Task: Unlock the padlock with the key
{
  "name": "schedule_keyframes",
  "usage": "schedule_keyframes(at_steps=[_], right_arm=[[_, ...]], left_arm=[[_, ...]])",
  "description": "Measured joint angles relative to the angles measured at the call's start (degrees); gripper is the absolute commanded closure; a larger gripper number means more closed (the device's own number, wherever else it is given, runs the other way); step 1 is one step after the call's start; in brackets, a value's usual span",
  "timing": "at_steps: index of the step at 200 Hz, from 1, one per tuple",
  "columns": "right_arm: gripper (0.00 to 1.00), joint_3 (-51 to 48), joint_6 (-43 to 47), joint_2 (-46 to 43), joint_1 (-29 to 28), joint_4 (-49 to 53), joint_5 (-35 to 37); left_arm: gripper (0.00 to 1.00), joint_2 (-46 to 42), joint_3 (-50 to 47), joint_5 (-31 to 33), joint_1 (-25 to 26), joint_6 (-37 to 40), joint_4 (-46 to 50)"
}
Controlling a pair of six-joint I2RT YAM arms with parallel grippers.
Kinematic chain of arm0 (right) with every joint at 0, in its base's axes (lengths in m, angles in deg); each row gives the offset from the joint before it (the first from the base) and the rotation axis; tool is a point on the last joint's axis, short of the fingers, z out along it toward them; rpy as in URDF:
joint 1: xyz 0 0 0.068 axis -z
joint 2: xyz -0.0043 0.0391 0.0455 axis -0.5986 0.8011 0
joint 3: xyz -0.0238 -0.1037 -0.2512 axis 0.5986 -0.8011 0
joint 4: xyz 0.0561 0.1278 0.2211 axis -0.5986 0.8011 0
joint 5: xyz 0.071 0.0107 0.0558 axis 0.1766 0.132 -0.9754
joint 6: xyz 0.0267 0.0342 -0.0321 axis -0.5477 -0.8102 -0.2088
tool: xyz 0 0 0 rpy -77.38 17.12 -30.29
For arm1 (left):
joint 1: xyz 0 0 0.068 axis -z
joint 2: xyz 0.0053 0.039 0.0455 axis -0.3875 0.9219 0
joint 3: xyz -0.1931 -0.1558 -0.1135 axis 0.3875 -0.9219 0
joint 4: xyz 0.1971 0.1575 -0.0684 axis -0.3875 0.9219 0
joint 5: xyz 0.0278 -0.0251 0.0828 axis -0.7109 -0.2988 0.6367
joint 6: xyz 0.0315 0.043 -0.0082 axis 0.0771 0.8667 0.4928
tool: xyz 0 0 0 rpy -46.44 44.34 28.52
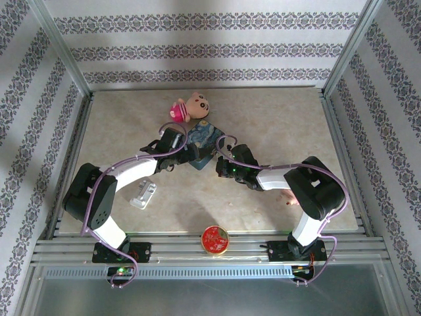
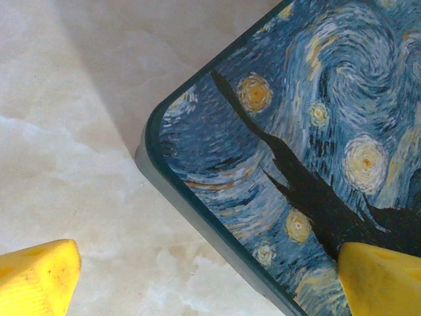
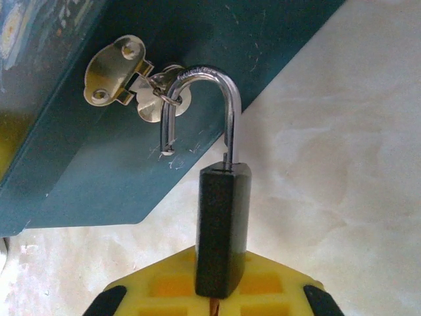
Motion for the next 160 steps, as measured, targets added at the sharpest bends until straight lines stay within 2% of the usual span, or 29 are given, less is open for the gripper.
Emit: schedule_keyframes(at_steps=[43,76,137,160], right_arm=[[0.82,0.0,-1.07,0.0,0.0,-0.26,0.37],[0.8,0.0,-1.27,0.07,0.0,-0.22,0.92],[0.8,-0.02,-1.27,0.07,0.04,0.04,2.08],[0.89,-0.02,-1.05,0.24,0.42,0.07,2.38]], left_arm=[[0.01,-0.02,-0.31,0.0,-0.02,-0.22,-0.48],[0.01,-0.04,-0.31,0.02,-0.02,-0.24,-0.48],[0.01,-0.04,-0.33,0.02,-0.02,-0.39,-0.48],[0.01,-0.07,-0.33,0.02,-0.02,-0.39,-0.48]])
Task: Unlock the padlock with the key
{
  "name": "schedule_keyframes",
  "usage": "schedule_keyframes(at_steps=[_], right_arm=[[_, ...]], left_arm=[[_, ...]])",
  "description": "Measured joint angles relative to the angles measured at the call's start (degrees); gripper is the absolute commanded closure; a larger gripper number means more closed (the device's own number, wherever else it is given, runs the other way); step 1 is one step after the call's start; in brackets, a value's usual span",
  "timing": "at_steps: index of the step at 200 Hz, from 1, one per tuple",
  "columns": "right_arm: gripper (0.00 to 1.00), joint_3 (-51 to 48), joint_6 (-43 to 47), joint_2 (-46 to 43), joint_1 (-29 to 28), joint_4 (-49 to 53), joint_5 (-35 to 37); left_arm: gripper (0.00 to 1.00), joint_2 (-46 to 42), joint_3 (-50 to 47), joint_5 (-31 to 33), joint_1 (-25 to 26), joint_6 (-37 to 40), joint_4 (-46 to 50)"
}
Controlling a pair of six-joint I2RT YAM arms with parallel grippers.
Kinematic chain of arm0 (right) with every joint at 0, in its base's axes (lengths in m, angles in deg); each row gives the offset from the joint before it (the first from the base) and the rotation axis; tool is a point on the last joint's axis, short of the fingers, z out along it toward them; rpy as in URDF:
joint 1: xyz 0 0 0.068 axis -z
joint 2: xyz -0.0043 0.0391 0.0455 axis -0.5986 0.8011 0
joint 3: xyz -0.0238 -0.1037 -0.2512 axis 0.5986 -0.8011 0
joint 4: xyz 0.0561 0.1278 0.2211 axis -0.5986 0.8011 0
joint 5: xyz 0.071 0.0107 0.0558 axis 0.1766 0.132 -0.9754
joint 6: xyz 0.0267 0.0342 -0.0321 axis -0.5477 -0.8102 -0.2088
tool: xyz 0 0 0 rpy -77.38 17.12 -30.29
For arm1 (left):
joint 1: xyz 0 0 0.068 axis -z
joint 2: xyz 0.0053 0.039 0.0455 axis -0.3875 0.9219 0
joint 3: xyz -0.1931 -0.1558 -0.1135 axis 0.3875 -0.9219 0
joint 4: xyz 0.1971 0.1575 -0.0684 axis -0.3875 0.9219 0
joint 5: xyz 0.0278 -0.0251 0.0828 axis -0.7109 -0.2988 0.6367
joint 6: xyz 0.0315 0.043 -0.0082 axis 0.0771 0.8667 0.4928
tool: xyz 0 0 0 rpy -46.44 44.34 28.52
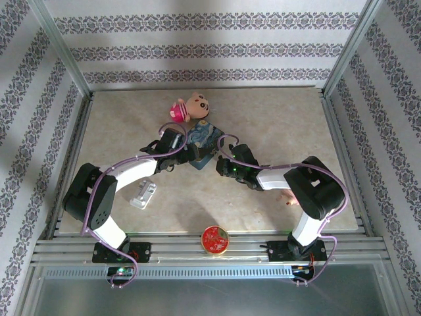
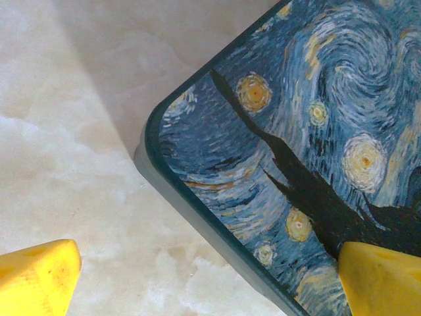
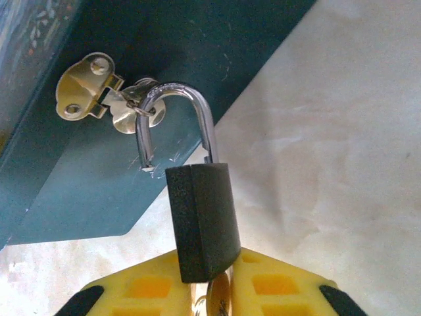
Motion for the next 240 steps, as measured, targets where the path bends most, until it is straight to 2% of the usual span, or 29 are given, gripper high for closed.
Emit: schedule_keyframes(at_steps=[31,106,240], right_arm=[[1.0,0.02,0.17,0.26,-0.04,-0.44,-0.24],[1.0,0.24,-0.72,0.26,-0.04,-1.36,-0.26],[1.0,0.17,-8.41,2.95,-0.07,-8.35,-0.17]], left_arm=[[0.01,-0.2,-0.17,0.04,0.0,-0.02,-0.04],[0.01,-0.2,-0.68,0.0,0.0,-0.26,-1.07],[0.01,-0.2,-1.18,-0.02,0.0,-0.87,-2.12]])
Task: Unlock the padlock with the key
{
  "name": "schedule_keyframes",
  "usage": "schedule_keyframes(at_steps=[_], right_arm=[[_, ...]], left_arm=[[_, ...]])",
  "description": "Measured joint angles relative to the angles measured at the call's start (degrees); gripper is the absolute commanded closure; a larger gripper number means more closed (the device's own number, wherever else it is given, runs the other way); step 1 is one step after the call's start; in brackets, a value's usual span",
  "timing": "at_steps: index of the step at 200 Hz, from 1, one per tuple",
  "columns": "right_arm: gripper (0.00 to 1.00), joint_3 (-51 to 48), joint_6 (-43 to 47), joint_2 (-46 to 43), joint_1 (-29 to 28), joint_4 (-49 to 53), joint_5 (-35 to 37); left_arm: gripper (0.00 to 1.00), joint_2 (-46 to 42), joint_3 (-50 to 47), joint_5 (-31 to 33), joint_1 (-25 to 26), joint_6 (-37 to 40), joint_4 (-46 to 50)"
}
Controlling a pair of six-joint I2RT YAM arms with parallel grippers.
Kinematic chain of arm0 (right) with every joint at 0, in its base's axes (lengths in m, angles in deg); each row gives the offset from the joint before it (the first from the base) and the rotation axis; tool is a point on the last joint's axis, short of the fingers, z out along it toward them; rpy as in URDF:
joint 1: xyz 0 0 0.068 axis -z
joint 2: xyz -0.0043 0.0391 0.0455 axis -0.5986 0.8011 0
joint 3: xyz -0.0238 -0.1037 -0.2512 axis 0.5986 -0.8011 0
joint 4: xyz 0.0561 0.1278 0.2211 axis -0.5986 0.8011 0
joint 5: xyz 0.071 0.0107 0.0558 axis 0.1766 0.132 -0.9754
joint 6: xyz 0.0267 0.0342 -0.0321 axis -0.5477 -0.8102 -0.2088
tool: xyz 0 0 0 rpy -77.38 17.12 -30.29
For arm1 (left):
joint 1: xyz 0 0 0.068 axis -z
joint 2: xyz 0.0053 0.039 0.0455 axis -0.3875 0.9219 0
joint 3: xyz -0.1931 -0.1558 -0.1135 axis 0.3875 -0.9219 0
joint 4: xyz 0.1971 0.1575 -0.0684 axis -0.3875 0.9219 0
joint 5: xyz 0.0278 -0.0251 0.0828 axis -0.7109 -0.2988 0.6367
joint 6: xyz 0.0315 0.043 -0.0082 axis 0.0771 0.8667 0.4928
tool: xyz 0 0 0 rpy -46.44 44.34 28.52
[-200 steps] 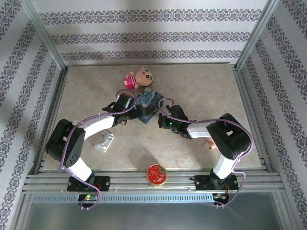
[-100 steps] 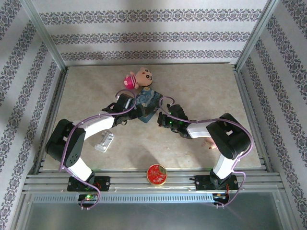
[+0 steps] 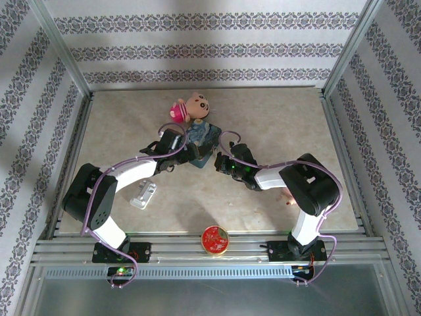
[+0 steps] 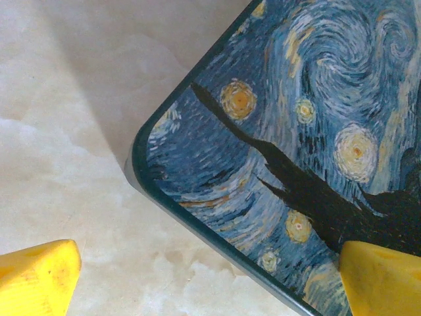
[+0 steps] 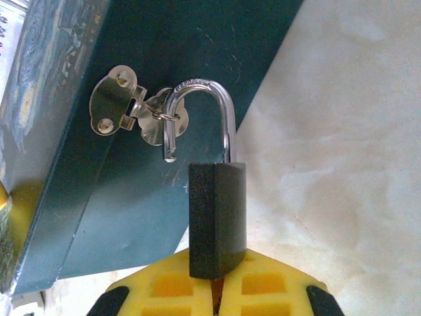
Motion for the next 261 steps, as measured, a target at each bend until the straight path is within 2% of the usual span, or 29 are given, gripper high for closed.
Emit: schedule_keyframes(at_steps=[261], right_arm=[[1.0,-3.04,-9.79,5.77,0.04,-17.03,0.2]], left_arm=[[0.01,-0.44,-0.92,-0.2,0.0,-0.22,-0.87]])
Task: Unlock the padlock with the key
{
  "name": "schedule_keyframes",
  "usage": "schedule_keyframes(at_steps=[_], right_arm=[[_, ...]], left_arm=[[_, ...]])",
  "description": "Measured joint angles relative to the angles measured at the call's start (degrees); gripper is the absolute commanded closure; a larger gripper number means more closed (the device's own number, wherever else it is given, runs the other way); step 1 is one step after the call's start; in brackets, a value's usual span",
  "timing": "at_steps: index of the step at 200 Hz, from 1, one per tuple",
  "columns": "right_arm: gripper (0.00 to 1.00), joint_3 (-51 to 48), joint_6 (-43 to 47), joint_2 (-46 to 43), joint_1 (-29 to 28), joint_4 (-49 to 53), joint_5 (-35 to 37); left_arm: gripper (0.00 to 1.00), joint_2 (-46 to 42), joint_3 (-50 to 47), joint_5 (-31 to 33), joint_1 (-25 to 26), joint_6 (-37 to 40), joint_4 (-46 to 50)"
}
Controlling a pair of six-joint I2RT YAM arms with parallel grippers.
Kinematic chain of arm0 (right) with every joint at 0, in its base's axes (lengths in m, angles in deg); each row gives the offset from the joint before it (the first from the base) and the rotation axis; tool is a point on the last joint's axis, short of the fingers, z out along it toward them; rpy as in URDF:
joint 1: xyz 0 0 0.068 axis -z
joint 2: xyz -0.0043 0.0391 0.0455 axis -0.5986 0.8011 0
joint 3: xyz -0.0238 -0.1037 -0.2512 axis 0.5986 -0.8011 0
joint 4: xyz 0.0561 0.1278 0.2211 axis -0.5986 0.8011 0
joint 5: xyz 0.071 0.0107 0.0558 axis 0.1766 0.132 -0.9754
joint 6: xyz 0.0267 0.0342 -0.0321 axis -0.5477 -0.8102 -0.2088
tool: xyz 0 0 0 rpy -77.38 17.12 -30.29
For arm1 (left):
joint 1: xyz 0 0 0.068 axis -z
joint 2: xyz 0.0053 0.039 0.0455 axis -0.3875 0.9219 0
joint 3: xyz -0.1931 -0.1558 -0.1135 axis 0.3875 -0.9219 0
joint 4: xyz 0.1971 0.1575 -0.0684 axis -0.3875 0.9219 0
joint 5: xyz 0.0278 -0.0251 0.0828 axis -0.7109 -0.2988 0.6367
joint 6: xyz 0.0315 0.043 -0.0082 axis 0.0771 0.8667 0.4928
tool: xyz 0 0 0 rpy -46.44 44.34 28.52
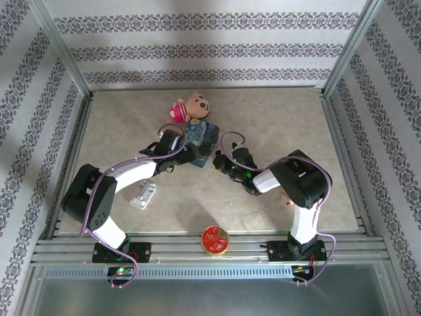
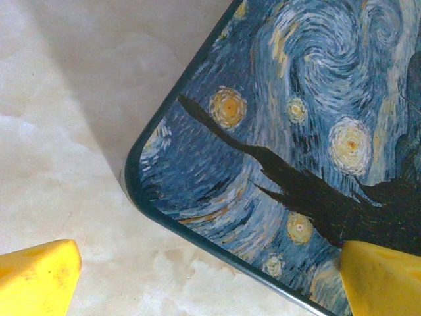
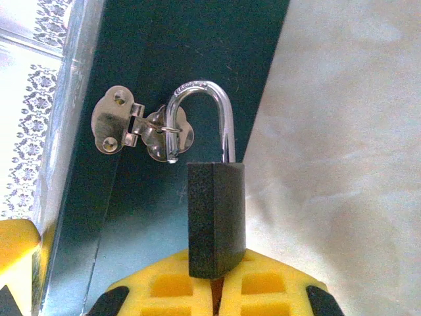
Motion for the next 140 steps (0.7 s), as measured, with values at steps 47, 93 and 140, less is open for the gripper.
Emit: schedule_keyframes(at_steps=[47,93,140], right_arm=[[1.0,-0.48,-0.5,0.22,0.02,-1.42,0.15],[1.0,-1.03,-1.75,0.61,0.02,-3.34,0.17],[1.0,-1.07,-2.47,1.92,0.02,-5.35,0.2]], left_arm=[[0.01,0.0,0.0,0.0,0.0,0.0,-0.07],[0.01,0.0,-0.02,0.0,0.0,0.0,-0.15],[0.01,0.0,-0.04,0.0,0.0,-0.02,-0.2]])
